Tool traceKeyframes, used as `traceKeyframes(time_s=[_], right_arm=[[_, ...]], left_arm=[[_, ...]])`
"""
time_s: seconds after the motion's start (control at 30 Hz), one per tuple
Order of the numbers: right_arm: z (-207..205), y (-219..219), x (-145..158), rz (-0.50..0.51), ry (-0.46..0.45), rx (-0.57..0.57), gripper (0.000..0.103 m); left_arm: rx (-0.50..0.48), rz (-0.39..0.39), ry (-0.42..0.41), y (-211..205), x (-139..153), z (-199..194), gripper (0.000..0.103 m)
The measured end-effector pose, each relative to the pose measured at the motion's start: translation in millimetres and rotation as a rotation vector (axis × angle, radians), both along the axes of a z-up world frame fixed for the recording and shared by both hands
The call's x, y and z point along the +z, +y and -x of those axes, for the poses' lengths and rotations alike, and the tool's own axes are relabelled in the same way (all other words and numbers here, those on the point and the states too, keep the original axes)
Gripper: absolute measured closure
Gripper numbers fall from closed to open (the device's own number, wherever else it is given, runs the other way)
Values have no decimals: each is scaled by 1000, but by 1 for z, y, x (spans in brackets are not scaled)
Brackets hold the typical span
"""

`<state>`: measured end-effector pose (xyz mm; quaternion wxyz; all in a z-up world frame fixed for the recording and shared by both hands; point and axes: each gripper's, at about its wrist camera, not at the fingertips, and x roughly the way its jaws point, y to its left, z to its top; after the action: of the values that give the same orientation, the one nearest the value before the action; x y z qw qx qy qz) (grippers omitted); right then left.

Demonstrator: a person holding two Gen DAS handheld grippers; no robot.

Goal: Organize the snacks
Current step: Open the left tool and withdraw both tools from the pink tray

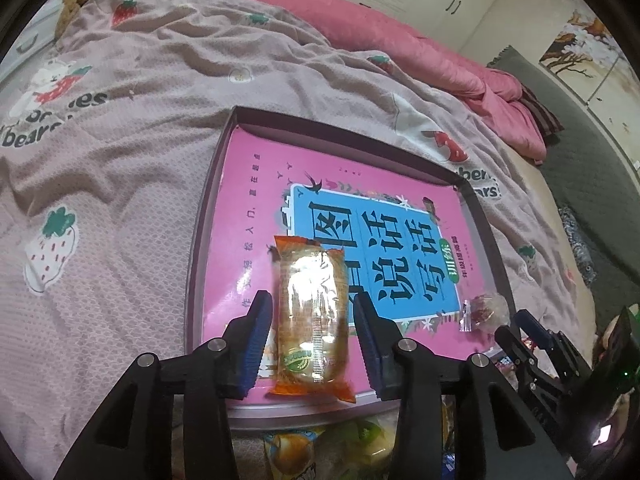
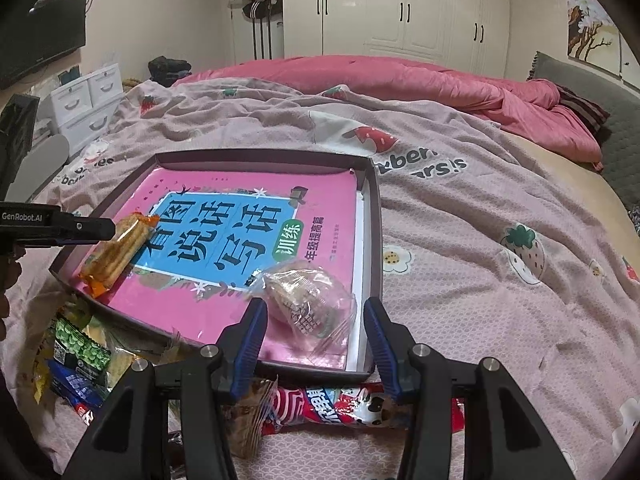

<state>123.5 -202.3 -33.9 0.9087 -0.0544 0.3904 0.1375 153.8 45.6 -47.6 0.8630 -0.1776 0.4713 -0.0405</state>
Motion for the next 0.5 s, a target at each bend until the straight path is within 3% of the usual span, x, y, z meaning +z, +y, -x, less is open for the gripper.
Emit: traceKeyframes(time_s=[0.1,0.5], right_arm=[[0,-2,3,-18,-6,1,53],[6,-10,20,-84,-42,-4,48]], left_arm=[[-1,-14,-9,-1,5,3,52],[-13,-63,-41,-1,23,21,45]])
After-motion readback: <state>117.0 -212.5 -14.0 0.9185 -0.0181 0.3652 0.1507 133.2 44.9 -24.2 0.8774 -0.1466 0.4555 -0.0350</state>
